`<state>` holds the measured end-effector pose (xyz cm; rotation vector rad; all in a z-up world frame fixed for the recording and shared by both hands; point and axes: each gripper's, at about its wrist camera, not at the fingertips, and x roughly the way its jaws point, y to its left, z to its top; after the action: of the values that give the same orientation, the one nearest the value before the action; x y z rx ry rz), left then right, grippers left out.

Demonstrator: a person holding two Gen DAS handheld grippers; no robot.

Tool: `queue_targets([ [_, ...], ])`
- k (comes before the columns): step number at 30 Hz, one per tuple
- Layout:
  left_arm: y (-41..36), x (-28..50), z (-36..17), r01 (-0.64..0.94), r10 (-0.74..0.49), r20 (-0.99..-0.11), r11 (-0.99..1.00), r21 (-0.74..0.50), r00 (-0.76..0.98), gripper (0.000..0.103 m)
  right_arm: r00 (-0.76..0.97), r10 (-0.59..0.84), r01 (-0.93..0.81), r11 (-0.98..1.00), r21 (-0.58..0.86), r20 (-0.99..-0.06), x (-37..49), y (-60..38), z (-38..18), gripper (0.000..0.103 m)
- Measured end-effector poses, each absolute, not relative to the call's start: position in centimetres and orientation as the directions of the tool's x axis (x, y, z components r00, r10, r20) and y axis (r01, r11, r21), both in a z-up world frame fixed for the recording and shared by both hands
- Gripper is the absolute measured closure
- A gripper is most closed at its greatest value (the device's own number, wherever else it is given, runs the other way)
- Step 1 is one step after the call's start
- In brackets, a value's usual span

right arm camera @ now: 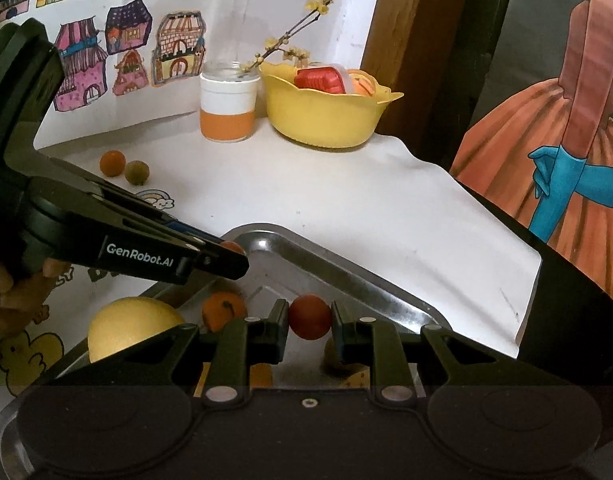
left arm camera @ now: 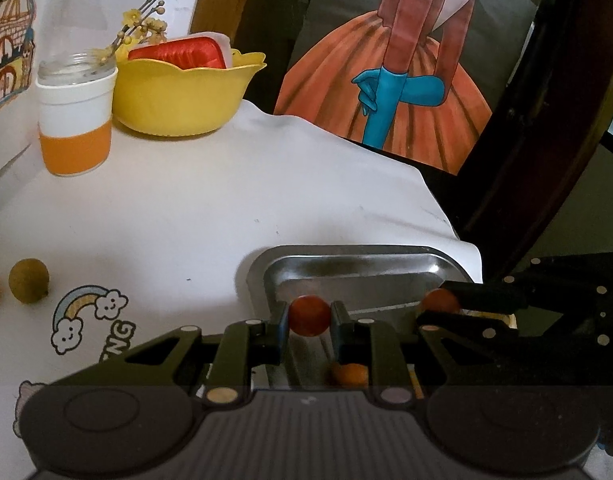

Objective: Organize fruits
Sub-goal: 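Lower both cherry tomatoes into the tray and open both tools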

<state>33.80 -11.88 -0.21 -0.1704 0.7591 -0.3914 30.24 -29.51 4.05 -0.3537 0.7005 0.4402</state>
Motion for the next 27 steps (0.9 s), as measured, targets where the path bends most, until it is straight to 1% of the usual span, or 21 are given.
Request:
queue_targets([
  [19, -11.93, 34.02, -0.71, 0.286, -0.426, -0.643, 0.904, -0.317, 0.636, 0.079, 0.672, 0.273, -0.504, 0.850, -0.155, -0.688, 30.25, -29.31, 3.93, 0.078],
  [22, -11.97, 33.89, -0.67, 0.284, -0.426, -0.643, 0.905, -0.318, 0.636, 0.079, 0.676, 0.274, -0.499, 0.853, -0.151, -0.684, 30.16, -29.44, 3.96, 0.074],
  [24, -11.92, 33.80, -0.65, 0.281, -0.425, -0.643, 0.905, -0.319, 0.637, 0.077, 0.682, 0.272, -0.495, 0.855, -0.154, -0.679, 29.98, -29.54, 4.02, 0.067],
  [25, -11.88, 33.74, -0.64, 0.279, -0.425, -0.642, 0.905, -0.322, 0.638, 0.077, 0.686, 0.271, -0.491, 0.857, -0.155, -0.675, 29.85, -29.60, 4.06, 0.065],
  [27, -11.79, 33.53, -0.54, 0.275, -0.426, -0.639, 0.904, -0.328, 0.640, 0.075, 0.694, 0.271, -0.484, 0.861, -0.153, -0.667, 29.65, -29.75, 4.21, 0.056],
])
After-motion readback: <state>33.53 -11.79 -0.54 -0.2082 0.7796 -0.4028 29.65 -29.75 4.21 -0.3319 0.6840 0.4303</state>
